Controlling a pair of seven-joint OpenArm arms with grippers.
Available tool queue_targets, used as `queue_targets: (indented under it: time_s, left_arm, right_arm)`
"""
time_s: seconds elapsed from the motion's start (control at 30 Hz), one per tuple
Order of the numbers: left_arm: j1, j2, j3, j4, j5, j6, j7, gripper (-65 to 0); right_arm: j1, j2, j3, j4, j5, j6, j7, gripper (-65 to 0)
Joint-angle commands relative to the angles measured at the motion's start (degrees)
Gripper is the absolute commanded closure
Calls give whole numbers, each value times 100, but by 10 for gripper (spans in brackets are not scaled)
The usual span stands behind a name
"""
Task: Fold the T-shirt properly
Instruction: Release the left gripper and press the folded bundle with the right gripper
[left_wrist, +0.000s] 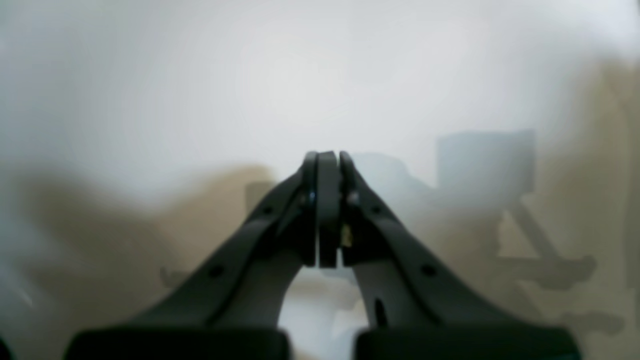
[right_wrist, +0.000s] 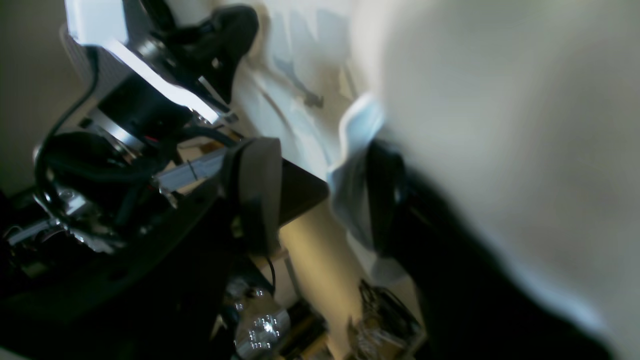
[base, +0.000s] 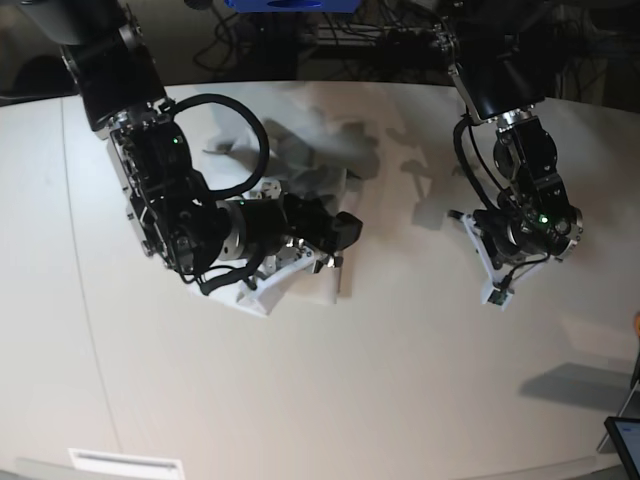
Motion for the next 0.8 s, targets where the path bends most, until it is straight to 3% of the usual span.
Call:
queue_targets:
  time_s: [0.0, 0.17, 0.3, 0.5, 0.77]
  left_arm:
    - [-115, -91, -17, 93, -17, -28, -38, 0]
    - [-115, -293, -26, 93, -43, -28, -38, 0]
    - [-115, -504, -589, 31, -738, -28, -38, 0]
    - [-98, -1014, -976, -373, -1459, -28, -38, 0]
    - [-1, -1322, -984, -356, -1467, -28, -38, 0]
  right_arm:
    - [202, -28, -85, 103, 10, 18, -28, -266]
    - [405, -309, -480, 103, -499, 18, -72, -266]
    - [756, -379, -718, 367, -561, 18, -37, -266]
    - [1073, -335, -340, 850, -543, 18, -81, -266]
    - [563, -186, 153, 815, -561, 18, -28, -266]
